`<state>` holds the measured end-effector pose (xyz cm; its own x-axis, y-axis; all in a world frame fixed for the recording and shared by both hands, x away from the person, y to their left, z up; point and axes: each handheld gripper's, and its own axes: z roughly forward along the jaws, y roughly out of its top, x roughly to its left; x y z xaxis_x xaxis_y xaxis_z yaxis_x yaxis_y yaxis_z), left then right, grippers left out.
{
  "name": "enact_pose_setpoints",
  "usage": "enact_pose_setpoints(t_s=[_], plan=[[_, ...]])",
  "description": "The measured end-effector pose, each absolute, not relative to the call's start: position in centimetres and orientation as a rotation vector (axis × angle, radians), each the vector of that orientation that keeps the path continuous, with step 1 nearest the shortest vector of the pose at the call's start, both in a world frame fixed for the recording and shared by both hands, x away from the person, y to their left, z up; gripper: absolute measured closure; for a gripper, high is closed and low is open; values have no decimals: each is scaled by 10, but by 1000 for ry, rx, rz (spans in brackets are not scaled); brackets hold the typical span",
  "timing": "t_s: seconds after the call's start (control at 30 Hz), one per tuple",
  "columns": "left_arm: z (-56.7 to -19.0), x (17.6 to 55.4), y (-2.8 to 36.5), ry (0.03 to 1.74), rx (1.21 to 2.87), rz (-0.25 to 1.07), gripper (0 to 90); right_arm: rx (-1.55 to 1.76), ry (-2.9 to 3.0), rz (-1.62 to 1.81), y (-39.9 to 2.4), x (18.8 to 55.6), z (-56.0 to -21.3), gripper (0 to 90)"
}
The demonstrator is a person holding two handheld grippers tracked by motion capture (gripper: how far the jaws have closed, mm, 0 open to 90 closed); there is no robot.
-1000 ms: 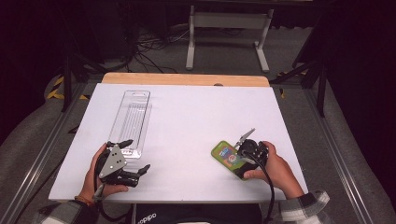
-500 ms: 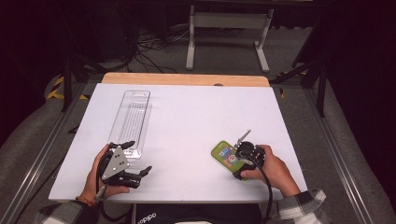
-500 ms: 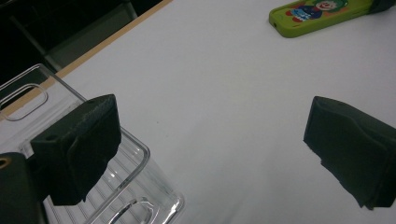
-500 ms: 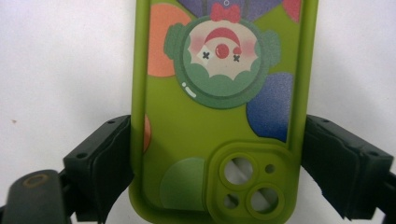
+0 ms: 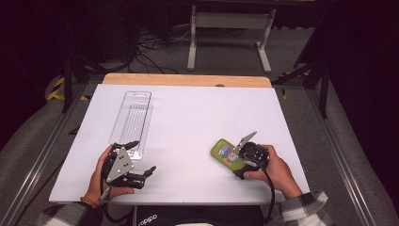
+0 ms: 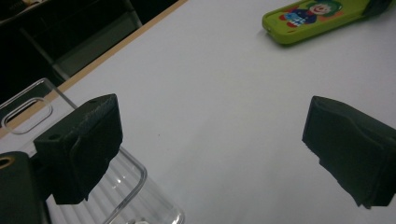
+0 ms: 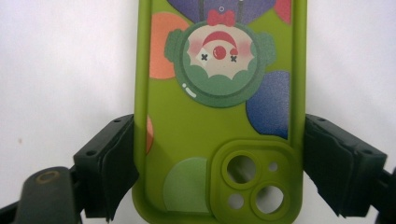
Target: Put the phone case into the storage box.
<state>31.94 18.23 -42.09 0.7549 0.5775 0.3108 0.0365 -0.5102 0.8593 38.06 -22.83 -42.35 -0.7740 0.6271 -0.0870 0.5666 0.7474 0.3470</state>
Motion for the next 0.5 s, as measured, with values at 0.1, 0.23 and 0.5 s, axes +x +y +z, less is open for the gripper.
enact_pose_setpoints(t_s=[0.1, 0.23, 0.5], plan=[[-418, 317, 173, 427, 2022, 794, 59, 952, 2712, 516, -226, 381, -420, 170], [-415, 316, 161, 371, 2024, 870, 67, 950, 2683, 601, -221, 383, -415, 170], [-415, 321, 136, 277, 2066, 942, 116, 958, 2679, 766, -208, 390, -402, 170]])
